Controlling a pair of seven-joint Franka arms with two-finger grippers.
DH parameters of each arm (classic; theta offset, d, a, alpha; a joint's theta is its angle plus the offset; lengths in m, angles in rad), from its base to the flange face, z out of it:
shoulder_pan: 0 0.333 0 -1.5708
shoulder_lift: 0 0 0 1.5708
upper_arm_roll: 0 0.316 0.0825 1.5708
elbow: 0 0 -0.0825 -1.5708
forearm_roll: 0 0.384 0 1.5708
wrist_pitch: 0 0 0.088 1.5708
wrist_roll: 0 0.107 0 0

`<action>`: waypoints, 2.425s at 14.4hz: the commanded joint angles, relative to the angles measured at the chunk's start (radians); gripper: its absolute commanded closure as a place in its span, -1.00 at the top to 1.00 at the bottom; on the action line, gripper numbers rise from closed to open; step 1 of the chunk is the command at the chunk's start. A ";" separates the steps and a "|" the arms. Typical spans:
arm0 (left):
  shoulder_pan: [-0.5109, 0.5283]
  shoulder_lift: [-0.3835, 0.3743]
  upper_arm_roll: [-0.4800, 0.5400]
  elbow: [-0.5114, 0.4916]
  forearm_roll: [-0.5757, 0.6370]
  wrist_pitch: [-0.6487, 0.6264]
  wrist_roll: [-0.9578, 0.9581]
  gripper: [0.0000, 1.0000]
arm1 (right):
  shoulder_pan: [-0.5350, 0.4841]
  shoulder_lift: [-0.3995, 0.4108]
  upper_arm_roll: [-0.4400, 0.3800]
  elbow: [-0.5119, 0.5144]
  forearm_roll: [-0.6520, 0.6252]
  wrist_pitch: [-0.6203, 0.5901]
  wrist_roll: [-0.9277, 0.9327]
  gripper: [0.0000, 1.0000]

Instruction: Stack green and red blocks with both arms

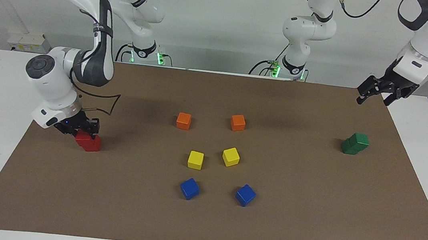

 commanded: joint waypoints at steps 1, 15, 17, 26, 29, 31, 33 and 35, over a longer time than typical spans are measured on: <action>-0.023 0.003 0.011 0.010 0.012 -0.009 -0.020 1.00 | -0.009 -0.002 0.009 -0.012 -0.003 0.023 0.015 -1.00; -0.035 0.008 0.009 0.029 0.027 -0.016 -0.018 1.00 | -0.004 -0.010 0.009 -0.039 -0.003 0.046 0.027 1.00; -0.034 0.008 0.009 0.030 0.027 -0.019 -0.020 1.00 | -0.004 -0.010 0.009 -0.039 -0.003 0.046 0.027 1.00; -0.025 0.009 0.007 0.032 0.024 0.013 -0.024 1.00 | -0.002 -0.076 0.012 -0.018 -0.002 -0.049 0.029 1.00; -0.023 0.008 0.007 0.033 0.024 0.011 -0.024 1.00 | 0.001 -0.185 0.018 -0.010 0.014 -0.182 0.030 1.00; -0.023 0.008 0.009 0.033 0.026 0.011 -0.023 1.00 | -0.001 -0.248 0.038 0.019 0.017 -0.300 0.032 1.00; -0.022 0.006 0.012 0.035 0.027 0.011 -0.023 1.00 | 0.001 -0.291 0.048 0.051 0.027 -0.389 0.042 1.00; -0.023 0.006 0.014 0.035 0.032 0.011 -0.024 1.00 | 0.001 -0.297 0.060 0.108 0.027 -0.474 0.059 1.00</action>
